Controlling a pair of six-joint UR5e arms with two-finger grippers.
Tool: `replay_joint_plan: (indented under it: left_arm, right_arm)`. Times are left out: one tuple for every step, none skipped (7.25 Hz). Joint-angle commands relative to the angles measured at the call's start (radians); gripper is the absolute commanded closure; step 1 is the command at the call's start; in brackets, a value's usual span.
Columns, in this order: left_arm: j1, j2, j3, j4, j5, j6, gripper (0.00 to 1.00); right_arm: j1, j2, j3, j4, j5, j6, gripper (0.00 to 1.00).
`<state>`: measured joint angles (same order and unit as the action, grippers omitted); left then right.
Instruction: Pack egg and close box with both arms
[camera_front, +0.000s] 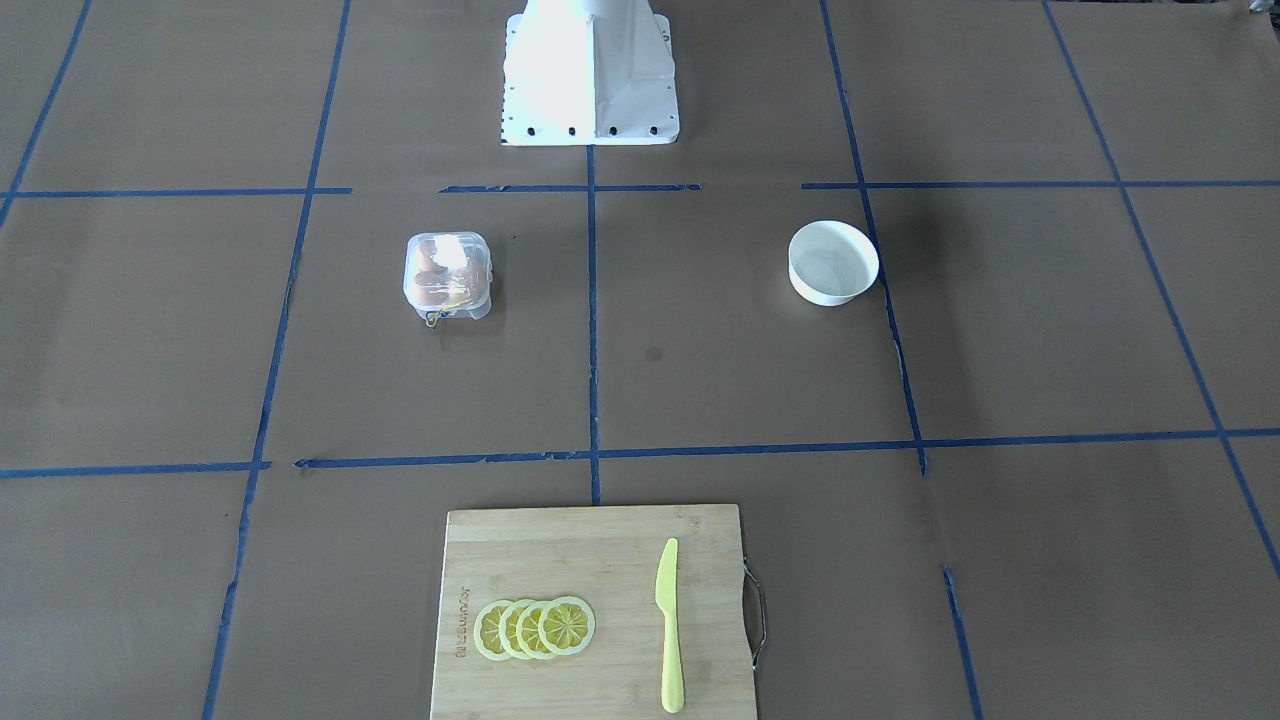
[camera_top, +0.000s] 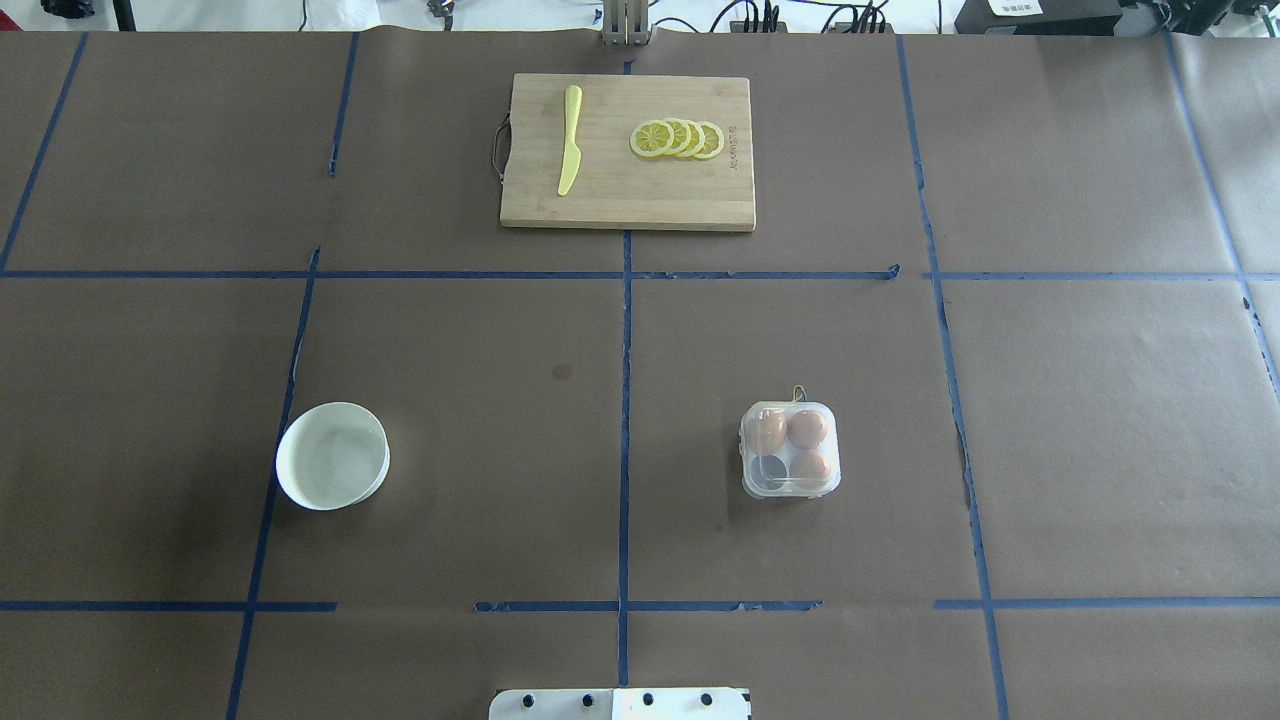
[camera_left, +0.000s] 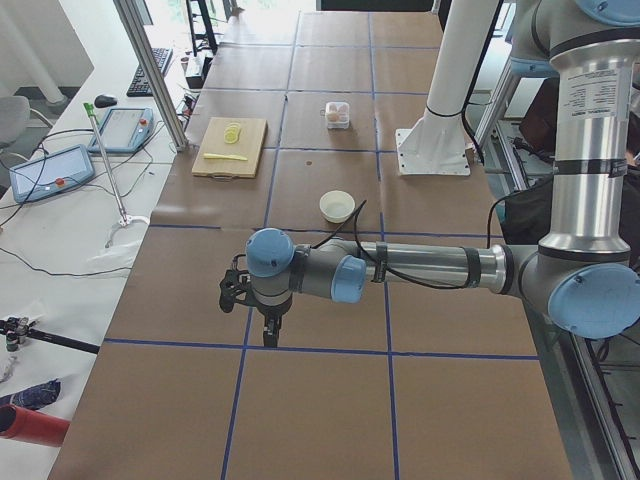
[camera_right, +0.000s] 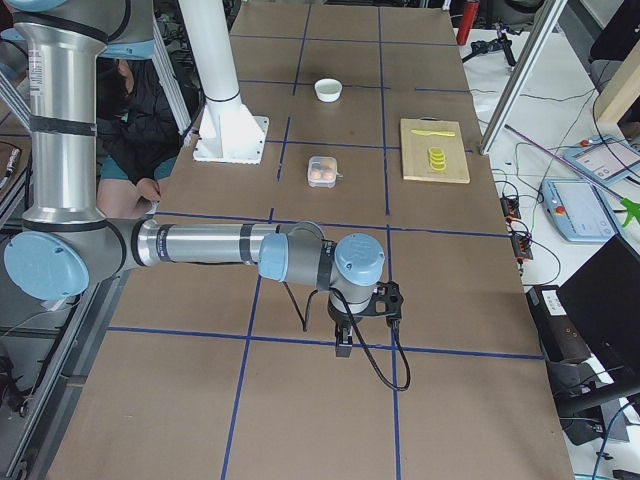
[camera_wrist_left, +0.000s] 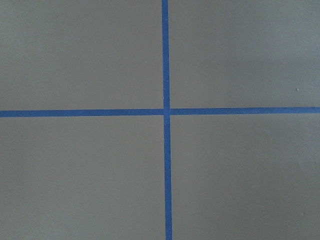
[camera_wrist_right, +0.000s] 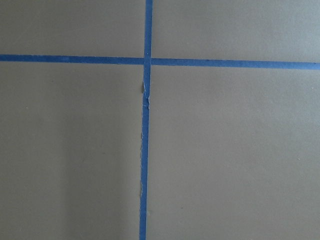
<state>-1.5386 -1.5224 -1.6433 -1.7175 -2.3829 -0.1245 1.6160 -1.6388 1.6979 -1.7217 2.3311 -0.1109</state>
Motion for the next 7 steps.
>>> replay_joint_plan:
  left_arm:
    - [0.000, 0.002, -0.006, -0.002, 0.002, 0.003, 0.00]
    - [0.000, 0.001, -0.006, -0.002, 0.004, 0.003, 0.00]
    - [0.000, 0.001, -0.003, -0.002, 0.004, 0.003, 0.00]
    - [0.000, 0.001, -0.003, -0.002, 0.004, 0.003, 0.00]
    - [0.000, 0.001, -0.003, -0.002, 0.004, 0.003, 0.00]
    - [0.000, 0.001, -0.004, -0.002, 0.004, 0.003, 0.00]
    - [0.000, 0.001, -0.006, -0.002, 0.004, 0.003, 0.00]
  right_arm:
    - [-0.001, 0.005, -0.016, 0.130, 0.005, 0.099, 0.00]
    - [-0.001, 0.005, -0.020, 0.163, 0.008, 0.170, 0.00]
    - [-0.002, 0.004, -0.023, 0.162, 0.008, 0.175, 0.00]
    - [-0.005, 0.004, -0.023, 0.162, 0.011, 0.175, 0.00]
    - [-0.019, 0.005, -0.021, 0.162, 0.011, 0.177, 0.00]
    - [-0.030, 0.007, -0.021, 0.160, 0.013, 0.177, 0.00]
    - [-0.031, 0.007, -0.021, 0.162, 0.013, 0.177, 0.00]
